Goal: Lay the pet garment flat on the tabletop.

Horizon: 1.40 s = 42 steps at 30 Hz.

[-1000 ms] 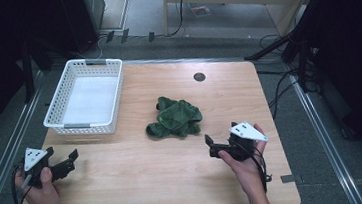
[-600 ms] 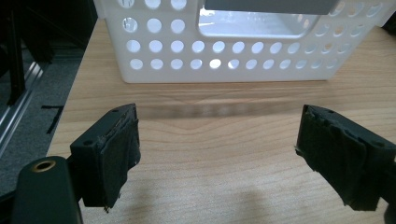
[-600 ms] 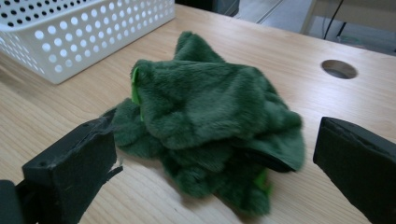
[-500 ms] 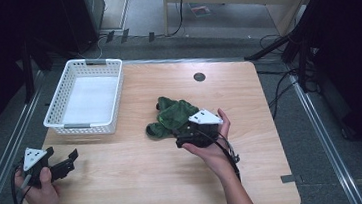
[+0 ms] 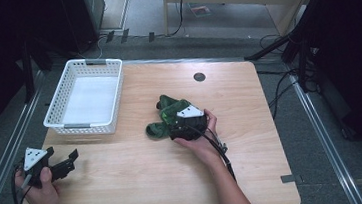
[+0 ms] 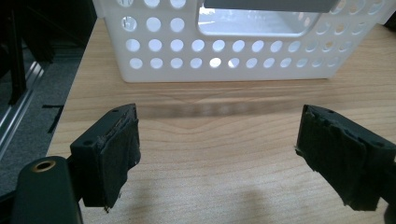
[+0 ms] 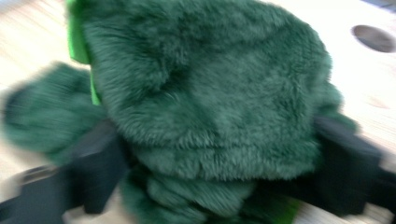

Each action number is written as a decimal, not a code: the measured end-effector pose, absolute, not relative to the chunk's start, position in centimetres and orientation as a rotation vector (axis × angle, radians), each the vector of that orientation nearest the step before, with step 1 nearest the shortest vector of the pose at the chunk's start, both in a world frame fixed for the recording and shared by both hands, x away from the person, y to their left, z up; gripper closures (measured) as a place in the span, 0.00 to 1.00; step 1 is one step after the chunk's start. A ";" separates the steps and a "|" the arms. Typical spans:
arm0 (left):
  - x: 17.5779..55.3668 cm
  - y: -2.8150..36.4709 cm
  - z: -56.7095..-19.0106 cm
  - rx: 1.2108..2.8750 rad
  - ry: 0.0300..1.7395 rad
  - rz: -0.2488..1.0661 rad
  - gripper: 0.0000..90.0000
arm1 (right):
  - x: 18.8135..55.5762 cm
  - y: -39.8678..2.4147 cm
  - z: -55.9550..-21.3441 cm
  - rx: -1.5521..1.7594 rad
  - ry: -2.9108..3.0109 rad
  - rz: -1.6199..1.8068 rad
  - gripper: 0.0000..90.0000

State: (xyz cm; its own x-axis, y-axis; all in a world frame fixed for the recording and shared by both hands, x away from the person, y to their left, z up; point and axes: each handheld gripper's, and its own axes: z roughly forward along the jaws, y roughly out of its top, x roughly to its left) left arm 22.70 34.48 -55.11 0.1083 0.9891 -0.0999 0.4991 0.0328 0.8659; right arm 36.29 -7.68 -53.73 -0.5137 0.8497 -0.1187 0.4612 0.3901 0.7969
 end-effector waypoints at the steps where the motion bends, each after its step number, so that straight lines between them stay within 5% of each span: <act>1: 22.7 34.5 -55.1 1.579 1.502 0.768 0.15 | 36.2 -7.6 -54.1 1.117 2.108 0.949 0.35; 2: 22.7 34.5 -55.1 1.582 1.502 0.769 0.15 | 36.2 -7.6 -54.4 1.123 2.068 0.921 0.55; 4: 22.7 34.5 -55.1 1.582 1.501 0.769 0.15 | 36.1 -8.0 -54.2 1.133 2.038 0.939 0.74; 8: 22.5 34.5 -55.1 1.573 1.494 0.782 0.15 | 35.5 -8.9 -52.9 1.157 1.983 1.052 0.89; 16: 22.4 33.3 -54.8 1.649 1.463 0.871 0.14 | 32.3 -10.0 -49.4 1.112 1.917 1.195 0.91; 27: 22.6 26.2 -49.9 1.660 1.208 0.775 0.14 | 26.5 -10.7 -45.1 1.046 1.965 1.395 0.91; 33: 22.8 22.3 -51.3 1.676 1.077 0.529 0.14 | 23.0 -7.9 -45.4 0.925 2.131 1.482 0.90; 42: 21.9 20.3 -51.8 1.706 0.894 0.352 0.20 | 23.7 -7.8 -47.1 0.915 2.253 1.597 0.79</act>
